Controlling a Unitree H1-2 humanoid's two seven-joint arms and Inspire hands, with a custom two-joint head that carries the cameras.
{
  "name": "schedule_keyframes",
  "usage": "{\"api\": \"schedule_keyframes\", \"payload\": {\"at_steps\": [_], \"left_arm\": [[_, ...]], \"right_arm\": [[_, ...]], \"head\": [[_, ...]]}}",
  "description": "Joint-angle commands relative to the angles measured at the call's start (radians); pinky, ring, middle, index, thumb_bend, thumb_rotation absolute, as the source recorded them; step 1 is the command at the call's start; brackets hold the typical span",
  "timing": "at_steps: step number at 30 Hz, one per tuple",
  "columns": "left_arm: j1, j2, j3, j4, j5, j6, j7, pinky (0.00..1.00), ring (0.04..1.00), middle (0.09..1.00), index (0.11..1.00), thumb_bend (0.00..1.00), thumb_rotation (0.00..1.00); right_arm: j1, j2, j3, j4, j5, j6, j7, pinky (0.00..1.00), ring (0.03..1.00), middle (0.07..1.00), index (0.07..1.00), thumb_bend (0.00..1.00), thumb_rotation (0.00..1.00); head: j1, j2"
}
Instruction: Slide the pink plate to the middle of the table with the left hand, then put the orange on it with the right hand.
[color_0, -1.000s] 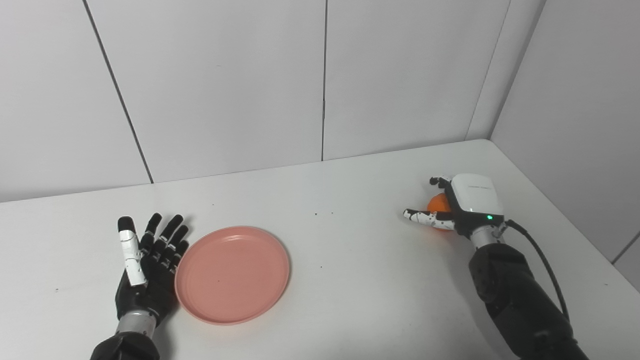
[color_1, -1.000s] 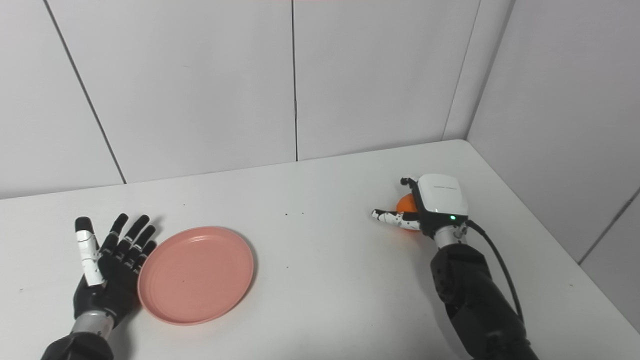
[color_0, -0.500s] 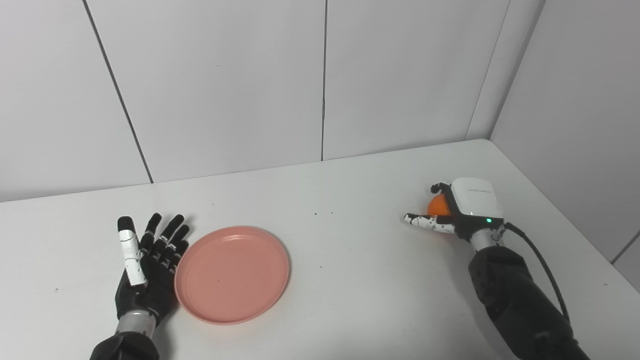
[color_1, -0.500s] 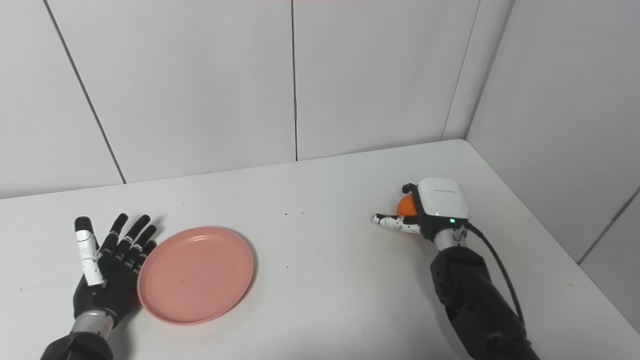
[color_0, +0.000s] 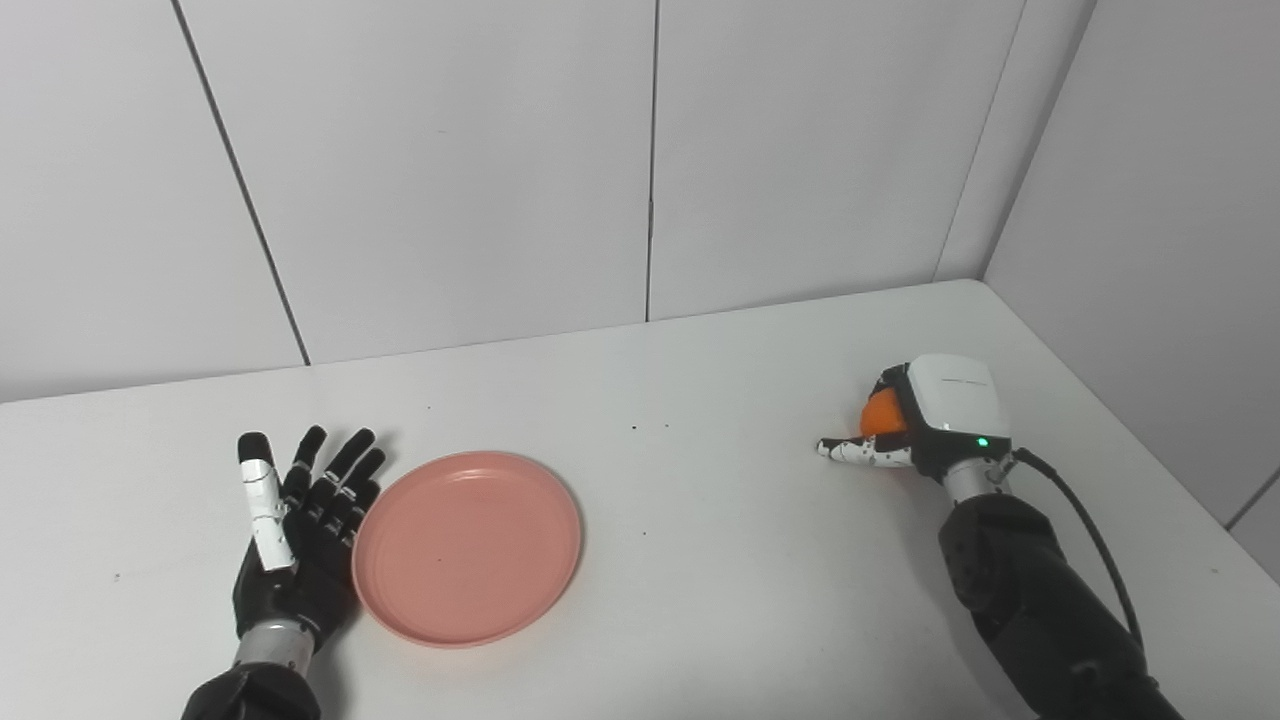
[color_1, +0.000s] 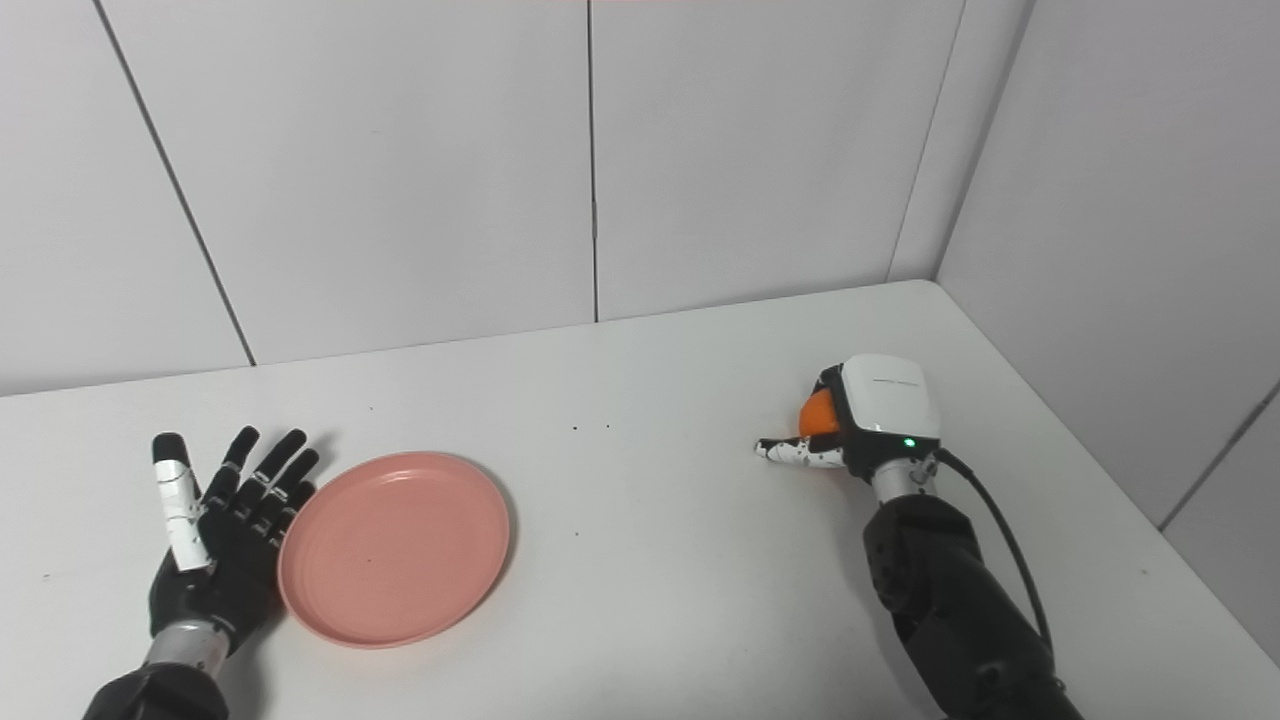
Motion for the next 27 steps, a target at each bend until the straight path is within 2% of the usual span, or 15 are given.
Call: {"api": "schedule_keyframes", "payload": {"at_steps": [1, 5, 12, 16, 22, 27], "left_arm": [[0.013, 0.000, -0.005, 0.012, 0.014, 0.030, 0.014, 0.99, 0.872, 0.808, 0.956, 0.91, 0.88], [0.013, -0.001, -0.005, 0.006, 0.010, 0.034, 0.021, 0.98, 0.863, 0.802, 0.950, 0.92, 0.88], [0.016, -0.003, -0.010, 0.001, 0.009, 0.035, 0.024, 0.98, 0.867, 0.808, 0.957, 0.92, 0.88], [0.017, -0.003, -0.013, 0.001, 0.013, 0.034, 0.024, 0.97, 0.871, 0.808, 0.959, 0.92, 0.88], [0.019, -0.007, -0.018, 0.002, 0.020, 0.033, 0.023, 0.98, 0.865, 0.808, 0.961, 0.92, 0.88], [0.022, -0.012, -0.026, -0.003, 0.031, 0.028, 0.020, 0.98, 0.869, 0.817, 0.967, 0.92, 0.90]], "right_arm": [[-0.001, -0.027, 0.013, 0.031, 0.005, -0.009, 0.005, 0.11, 0.162, 0.223, 0.254, 0.55, 0.40], [0.000, -0.033, 0.028, 0.029, 0.016, -0.006, -0.005, 0.11, 0.164, 0.225, 0.265, 0.55, 0.37], [0.002, -0.041, 0.037, 0.002, 0.029, -0.002, 0.004, 0.11, 0.166, 0.227, 0.263, 0.56, 0.36], [0.002, -0.043, 0.035, -0.046, 0.038, 0.012, 0.030, 0.14, 0.190, 0.251, 0.300, 0.56, 0.37], [-0.012, -0.032, 0.025, -0.148, 0.033, 0.042, 0.075, 0.11, 0.161, 0.223, 0.280, 0.55, 0.39], [-0.028, -0.020, 0.014, -0.234, 0.023, 0.042, 0.095, 0.10, 0.147, 0.210, 0.269, 0.55, 0.40]], "head": [[0.001, -0.002], [0.004, 0.002], [0.005, 0.008], [0.008, 0.009], [0.012, 0.007], [0.036, 0.013]]}}
